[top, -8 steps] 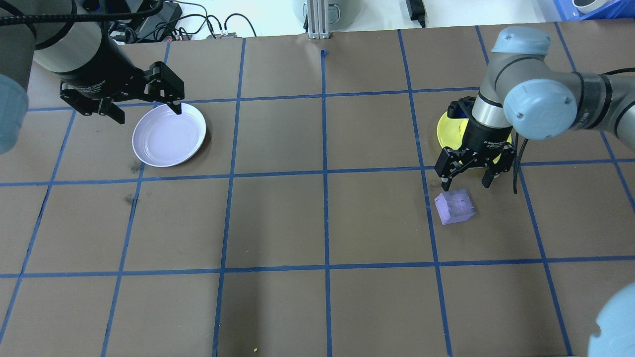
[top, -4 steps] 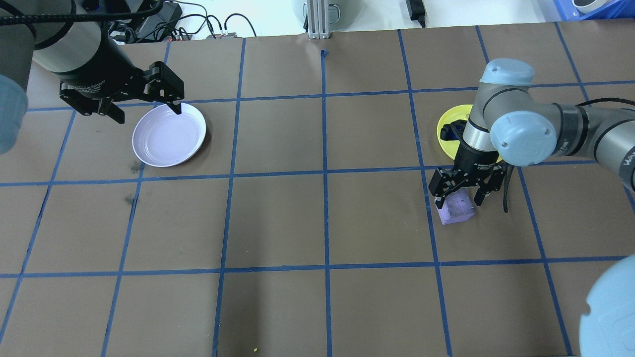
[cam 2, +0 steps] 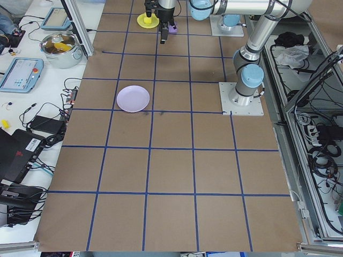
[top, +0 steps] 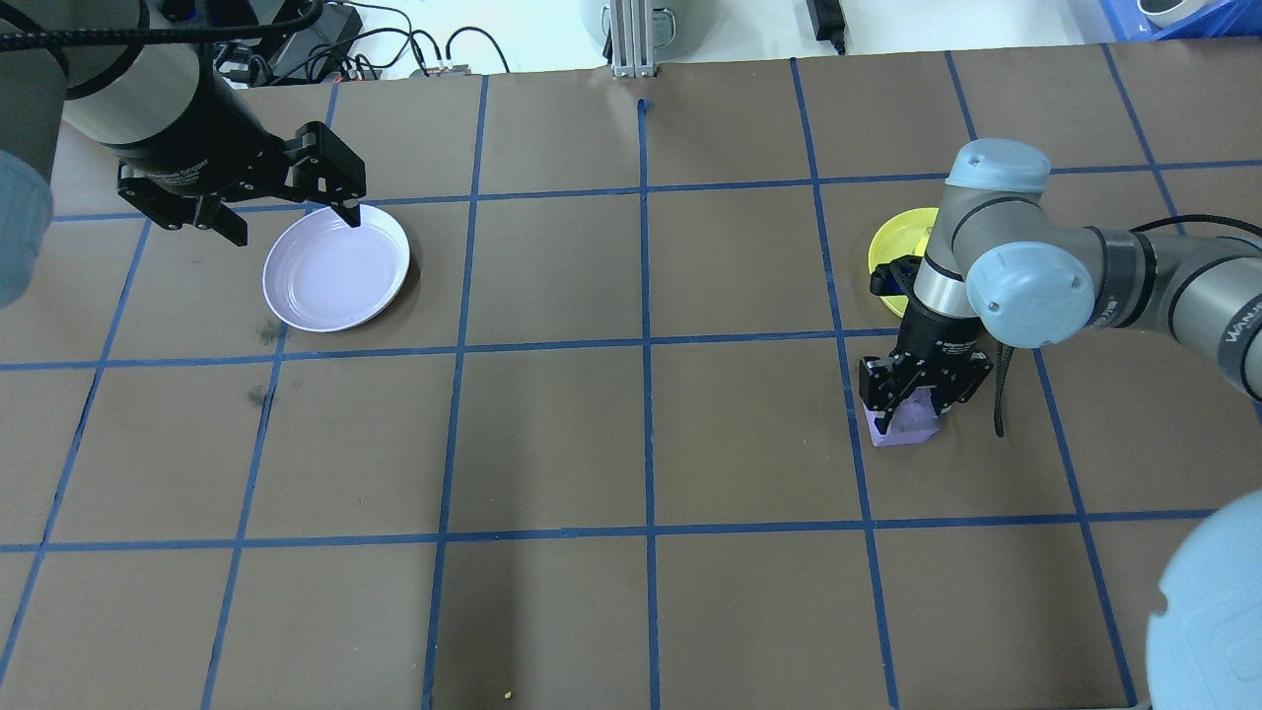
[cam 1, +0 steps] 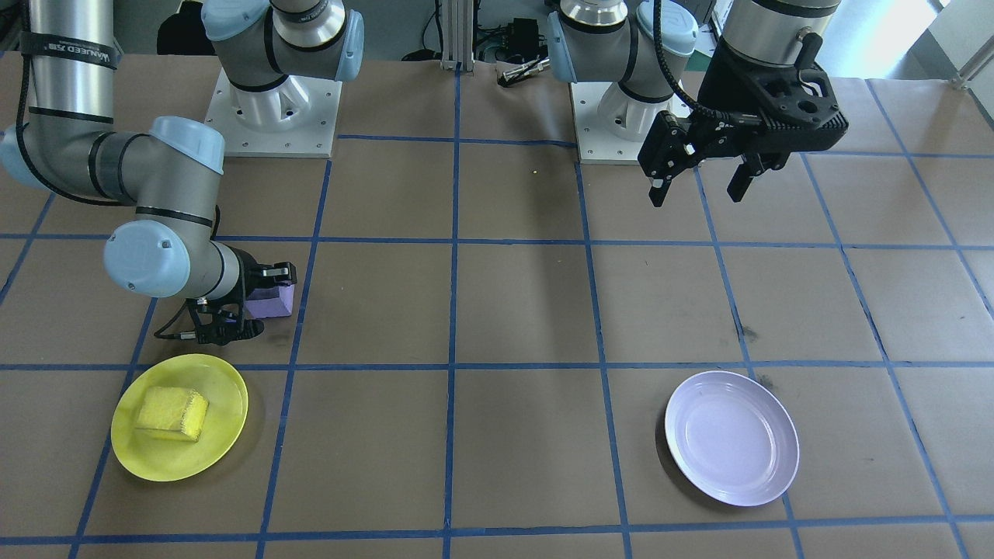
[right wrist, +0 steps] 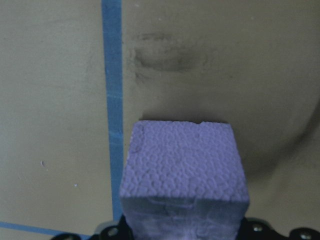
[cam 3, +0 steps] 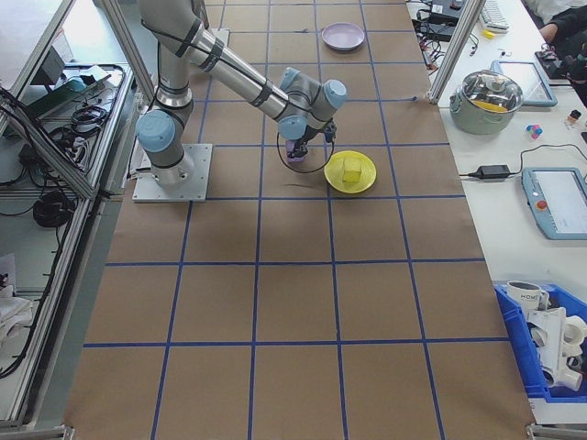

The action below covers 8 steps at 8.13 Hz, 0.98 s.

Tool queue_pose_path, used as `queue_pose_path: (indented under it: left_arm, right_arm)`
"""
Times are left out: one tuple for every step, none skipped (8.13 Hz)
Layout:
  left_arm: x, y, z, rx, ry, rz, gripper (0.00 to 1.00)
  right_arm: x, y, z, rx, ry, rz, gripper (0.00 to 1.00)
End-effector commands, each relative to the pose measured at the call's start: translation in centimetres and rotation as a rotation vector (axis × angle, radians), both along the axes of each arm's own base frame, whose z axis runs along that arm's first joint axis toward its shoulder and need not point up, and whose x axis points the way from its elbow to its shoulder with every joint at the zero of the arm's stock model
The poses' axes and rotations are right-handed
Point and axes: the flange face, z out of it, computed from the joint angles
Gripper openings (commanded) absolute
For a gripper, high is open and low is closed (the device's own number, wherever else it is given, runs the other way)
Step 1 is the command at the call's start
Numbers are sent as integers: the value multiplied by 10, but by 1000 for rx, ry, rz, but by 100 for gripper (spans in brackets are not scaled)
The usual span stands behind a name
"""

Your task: Sort blocks by color into plates

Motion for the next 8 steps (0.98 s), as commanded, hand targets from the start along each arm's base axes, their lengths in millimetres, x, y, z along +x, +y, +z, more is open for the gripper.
queue_pose_path:
  left_arm:
    - [0,0,0,0,-1,0,100]
    - [0,0,0,-1,-1,2,100]
    - [1,1,1,-3,-1,3,100]
    - [1,-1,0,-1,-1,3,100]
    - [1,-1,-1,2,0,3,100]
    - [1,-1,0,0,1,3,100]
    - [1,-1,0,-1,1,1,100]
    - [3,-3,0,-3,3,4,100]
  right_arm:
    - [-1,-9,14,-35,6,-1,0]
    - [-2,-14,26,-53,8,-1,0]
    - [-3,-20,38,-73,10,-3,0]
    - [0,-21,56,-83,-20,-14,0]
    - [8,-21,75,-91,-79,-44,0]
    - [16,-22,94,-128,-91,-36,0]
    - [36,-24,107,-152,-88,-7,0]
    - [63,-23,120,-171,-82,-30,0]
